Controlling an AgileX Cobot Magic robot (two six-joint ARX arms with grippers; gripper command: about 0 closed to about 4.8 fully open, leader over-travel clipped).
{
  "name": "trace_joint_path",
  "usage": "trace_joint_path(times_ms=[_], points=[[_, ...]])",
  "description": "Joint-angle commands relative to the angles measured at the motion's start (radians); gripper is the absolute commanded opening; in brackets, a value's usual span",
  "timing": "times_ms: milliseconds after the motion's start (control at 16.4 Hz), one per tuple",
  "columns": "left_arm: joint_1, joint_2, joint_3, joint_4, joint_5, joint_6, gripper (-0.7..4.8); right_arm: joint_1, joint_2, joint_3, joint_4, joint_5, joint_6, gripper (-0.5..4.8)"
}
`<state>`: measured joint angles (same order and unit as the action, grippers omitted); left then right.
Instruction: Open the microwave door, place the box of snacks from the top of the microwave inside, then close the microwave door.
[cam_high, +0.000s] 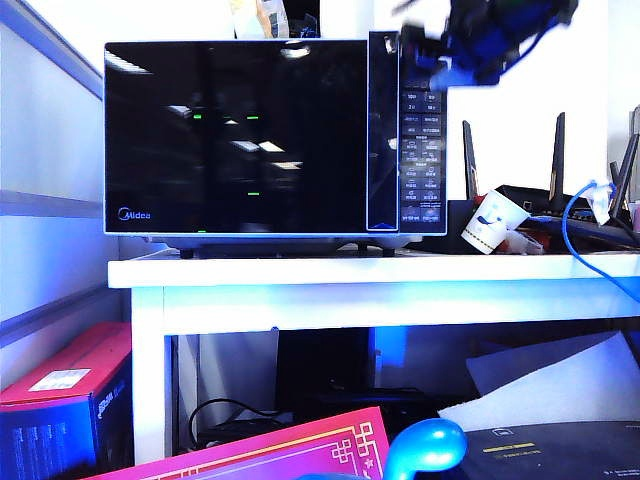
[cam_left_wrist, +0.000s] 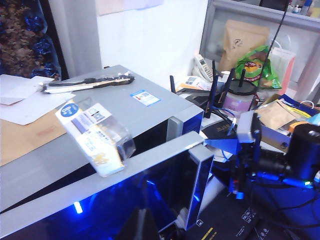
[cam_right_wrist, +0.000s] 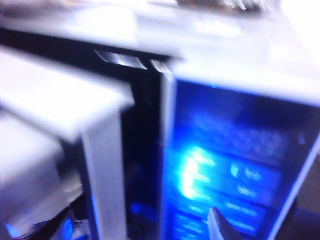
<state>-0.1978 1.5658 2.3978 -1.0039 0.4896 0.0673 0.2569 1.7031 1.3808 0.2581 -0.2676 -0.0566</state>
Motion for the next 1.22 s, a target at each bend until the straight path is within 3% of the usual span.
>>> trace_joint_path(times_ms=[61, 304, 1035, 1218], points=[[0.001, -0.002, 0.003, 0.007, 0.001, 0.005, -0.06, 0.002, -0.038, 0.007, -0.037, -0.086, -0.001, 3.44], [0.001, -0.002, 0.003, 0.003, 0.001, 0.004, -0.06, -0.001, -0.063, 0.007, -0.091, -0.229, -0.001, 3.33], [0.001, -0.002, 0.003, 0.003, 0.001, 0.005, -0.06, -0.001, -0.087, 0.008, -0.151, -0.336, -0.003, 3.32], [0.001, -0.002, 0.003, 0.002, 0.001, 0.004, -0.06, -0.001, -0.087, 0.008, -0.162, -0.493, 0.003, 3.32]])
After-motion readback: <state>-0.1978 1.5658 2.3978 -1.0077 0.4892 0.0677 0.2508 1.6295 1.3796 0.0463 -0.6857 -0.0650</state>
